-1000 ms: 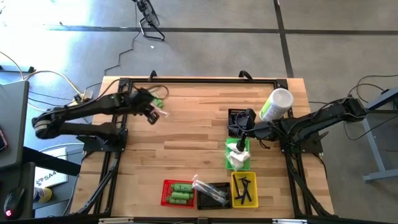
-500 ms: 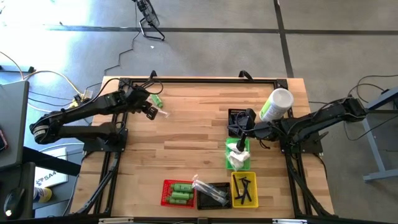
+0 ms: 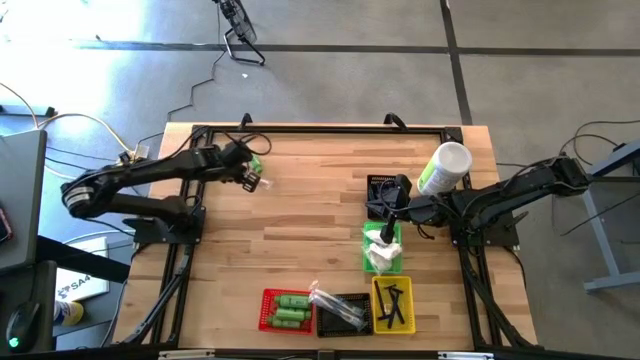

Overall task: Pick & Place Travel size toiletries
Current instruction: Put the red toothbrush into the bottom black bin

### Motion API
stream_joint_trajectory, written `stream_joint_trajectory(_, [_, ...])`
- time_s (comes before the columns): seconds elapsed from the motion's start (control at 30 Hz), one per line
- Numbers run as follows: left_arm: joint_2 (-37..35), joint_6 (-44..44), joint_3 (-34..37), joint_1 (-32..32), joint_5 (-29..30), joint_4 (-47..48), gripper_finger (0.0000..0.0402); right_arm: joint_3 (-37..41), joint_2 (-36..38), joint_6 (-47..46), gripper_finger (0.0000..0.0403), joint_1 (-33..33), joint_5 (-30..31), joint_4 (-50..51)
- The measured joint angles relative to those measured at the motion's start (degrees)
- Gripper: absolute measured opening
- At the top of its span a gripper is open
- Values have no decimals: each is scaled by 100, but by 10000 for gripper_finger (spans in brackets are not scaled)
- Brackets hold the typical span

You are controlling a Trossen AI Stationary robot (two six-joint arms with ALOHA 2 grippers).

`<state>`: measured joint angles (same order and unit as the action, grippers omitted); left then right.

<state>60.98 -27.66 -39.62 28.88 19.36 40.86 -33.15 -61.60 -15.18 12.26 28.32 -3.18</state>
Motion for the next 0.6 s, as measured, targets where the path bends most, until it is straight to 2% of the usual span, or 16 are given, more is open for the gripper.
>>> stream_joint_trajectory(0.2, [686, -240, 0, 4, 375, -78, 6, -1, 0, 2, 2, 0, 0, 1])
stream_joint_trajectory(0.47, [1194, -264, -1, 4, 799, -243, 6, 0, -1, 2, 2, 0, 0, 1])
stream_joint_trajectory(0.6, [1356, -153, -2, 181, 730, -564, 6, 0, 0, 2, 2, 1, 1, 1])
